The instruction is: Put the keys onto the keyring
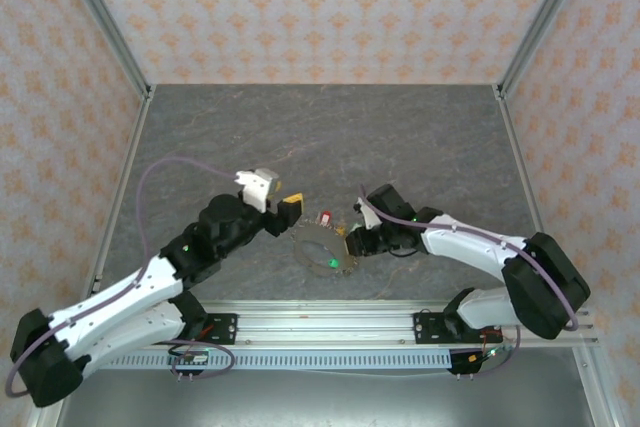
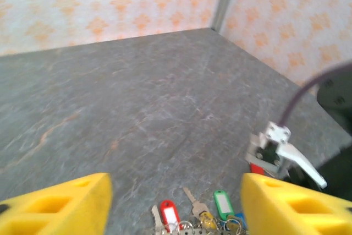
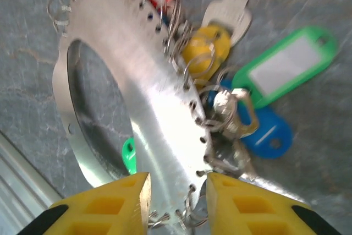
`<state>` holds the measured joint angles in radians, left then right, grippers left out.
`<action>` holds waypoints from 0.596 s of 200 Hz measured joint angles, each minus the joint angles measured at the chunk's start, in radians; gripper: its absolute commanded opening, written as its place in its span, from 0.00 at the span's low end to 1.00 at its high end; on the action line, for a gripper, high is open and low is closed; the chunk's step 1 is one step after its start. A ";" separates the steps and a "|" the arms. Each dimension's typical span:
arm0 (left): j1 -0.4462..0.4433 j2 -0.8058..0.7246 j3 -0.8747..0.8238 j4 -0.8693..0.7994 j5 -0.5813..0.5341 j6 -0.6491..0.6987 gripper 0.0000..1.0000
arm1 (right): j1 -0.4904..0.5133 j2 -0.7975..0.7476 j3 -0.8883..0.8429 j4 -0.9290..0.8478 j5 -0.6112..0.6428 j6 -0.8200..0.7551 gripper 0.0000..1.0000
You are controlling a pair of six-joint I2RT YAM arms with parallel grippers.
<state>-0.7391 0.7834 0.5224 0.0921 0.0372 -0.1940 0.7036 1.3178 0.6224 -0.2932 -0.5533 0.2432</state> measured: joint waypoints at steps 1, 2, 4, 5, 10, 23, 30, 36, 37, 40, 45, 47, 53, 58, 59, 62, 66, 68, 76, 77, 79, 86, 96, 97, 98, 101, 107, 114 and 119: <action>0.000 -0.009 -0.003 -0.003 -0.009 -0.011 0.89 | 0.003 0.000 -0.003 0.000 0.000 0.002 0.32; 0.000 -0.013 -0.005 -0.006 -0.012 -0.018 0.90 | 0.005 0.000 -0.004 0.001 0.000 0.003 0.32; 0.000 -0.026 -0.011 -0.018 -0.023 -0.033 0.92 | 0.009 -0.001 -0.009 0.001 0.000 0.010 0.32; 0.000 -0.032 -0.013 -0.023 -0.026 -0.037 0.93 | 0.010 -0.001 -0.010 0.001 0.000 0.013 0.32; 0.000 -0.064 -0.026 -0.049 -0.056 -0.077 0.97 | 0.019 0.000 -0.019 0.000 0.002 0.025 0.32; 0.000 -0.145 -0.050 -0.126 -0.127 -0.169 1.00 | 0.040 0.000 -0.040 0.000 0.007 0.061 0.32; 0.000 -0.190 -0.060 -0.171 -0.159 -0.213 1.00 | 0.051 0.000 -0.047 0.002 0.007 0.079 0.31; 0.000 -0.226 -0.067 -0.203 -0.179 -0.239 1.00 | 0.063 0.002 -0.053 0.006 0.006 0.096 0.31; 0.000 -0.230 -0.068 -0.207 -0.181 -0.243 1.00 | 0.064 0.002 -0.053 0.006 0.006 0.097 0.31; 0.000 -0.251 -0.072 -0.223 -0.188 -0.255 1.00 | 0.070 0.004 -0.055 0.009 0.005 0.105 0.31; 0.000 -0.277 -0.077 -0.245 -0.198 -0.272 1.00 | 0.077 0.007 -0.056 0.013 0.003 0.116 0.31; 0.000 -0.290 -0.079 -0.256 -0.203 -0.280 1.00 | 0.081 0.008 -0.056 0.014 0.003 0.121 0.31; 0.000 -0.323 -0.085 -0.283 -0.214 -0.303 1.00 | 0.090 0.013 -0.056 0.021 0.003 0.134 0.31; 0.000 -0.343 -0.088 -0.303 -0.225 -0.318 1.00 | 0.097 0.017 -0.056 0.029 0.003 0.145 0.31; 0.000 -0.350 -0.089 -0.309 -0.229 -0.324 1.00 | 0.097 0.018 -0.056 0.031 0.003 0.146 0.31; 0.000 -0.363 -0.090 -0.323 -0.235 -0.336 1.00 | 0.101 0.020 -0.056 0.035 0.003 0.153 0.31; 0.000 -0.377 -0.090 -0.339 -0.243 -0.350 1.00 | 0.106 0.023 -0.056 0.042 0.003 0.161 0.31; 0.000 -0.383 -0.090 -0.348 -0.249 -0.359 1.00 | 0.108 0.025 -0.056 0.046 0.003 0.166 0.31; 0.000 -0.397 -0.090 -0.376 -0.260 -0.381 1.00 | 0.117 0.032 -0.056 0.063 0.002 0.182 0.31; 0.000 -0.398 -0.090 -0.378 -0.261 -0.383 1.00 | 0.119 0.033 -0.056 0.064 0.002 0.185 0.31; 0.000 -0.400 -0.090 -0.387 -0.264 -0.389 1.00 | 0.121 0.035 -0.056 0.071 0.001 0.191 0.31; 0.000 -0.401 -0.090 -0.409 -0.267 -0.406 1.00 | 0.130 0.045 -0.056 0.091 -0.002 0.208 0.31; 0.000 -0.396 -0.091 -0.448 -0.267 -0.432 1.00 | 0.147 0.064 -0.055 0.126 -0.004 0.229 0.31; 0.000 -0.396 -0.091 -0.450 -0.267 -0.433 1.00 | 0.148 0.066 -0.055 0.128 -0.005 0.230 0.31; 0.000 -0.394 -0.091 -0.455 -0.267 -0.437 1.00 | 0.150 0.069 -0.054 0.134 -0.005 0.233 0.31; 0.000 -0.391 -0.091 -0.463 -0.267 -0.443 1.00 | 0.156 0.077 -0.053 0.142 -0.006 0.241 0.31; 0.000 -0.381 -0.091 -0.483 -0.267 -0.458 1.00 | 0.169 0.096 -0.047 0.162 -0.009 0.253 0.31; 0.000 -0.367 -0.091 -0.506 -0.266 -0.473 1.00 | 0.184 0.124 -0.032 0.181 -0.012 0.266 0.32; 0.000 -0.354 -0.091 -0.522 -0.266 -0.484 1.00 | 0.192 0.143 -0.019 0.192 -0.014 0.274 0.32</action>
<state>-0.7391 0.4290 0.4313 -0.4297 -0.2291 -0.6781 0.8959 1.4605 0.6037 -0.1013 -0.5671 0.5167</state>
